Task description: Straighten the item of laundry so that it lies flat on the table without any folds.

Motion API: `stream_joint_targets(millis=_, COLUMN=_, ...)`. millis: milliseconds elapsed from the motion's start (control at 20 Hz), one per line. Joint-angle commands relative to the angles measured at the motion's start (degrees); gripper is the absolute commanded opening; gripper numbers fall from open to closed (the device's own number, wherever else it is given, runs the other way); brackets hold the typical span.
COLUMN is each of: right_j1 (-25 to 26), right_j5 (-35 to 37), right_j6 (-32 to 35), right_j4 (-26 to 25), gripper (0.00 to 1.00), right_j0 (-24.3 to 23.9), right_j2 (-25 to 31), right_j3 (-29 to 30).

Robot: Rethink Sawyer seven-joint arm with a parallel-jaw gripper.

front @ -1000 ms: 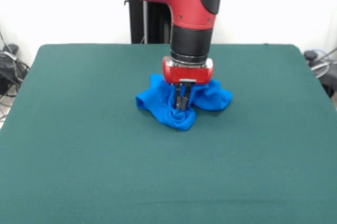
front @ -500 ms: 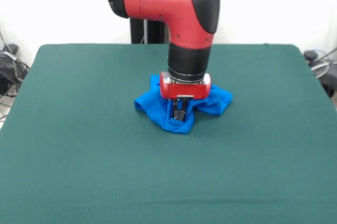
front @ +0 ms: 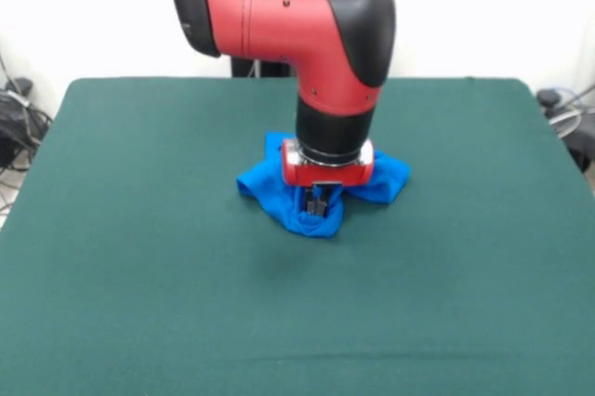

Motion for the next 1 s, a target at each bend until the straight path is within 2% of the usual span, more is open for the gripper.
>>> stream_joint_targets(millis=50, right_j1=9.0, right_j5=-13.9, right_j6=1.8, right_j4=-2.8, gripper=0.00, right_j0=-0.1, right_j2=7.9, right_j3=-15.3)
stream_joint_targets(millis=250, right_j1=9.4, right_j5=-14.0, right_j6=2.3, right_j4=-3.7, gripper=0.00, right_j0=0.3, right_j2=8.0, right_j3=-17.6)
stream_joint_targets(millis=550, right_j1=9.4, right_j5=-7.6, right_j6=3.1, right_j4=-3.3, gripper=0.00, right_j0=1.4, right_j2=7.4, right_j3=-21.7)
stream_joint_targets(millis=800, right_j1=9.2, right_j5=-6.8, right_j6=3.8, right_j4=-3.4, gripper=0.00, right_j0=1.4, right_j2=7.5, right_j3=-22.8)
stream_joint_targets(millis=1000, right_j1=8.6, right_j5=-2.4, right_j6=3.1, right_j4=-2.9, gripper=0.00, right_j0=1.6, right_j2=7.7, right_j3=-24.6)
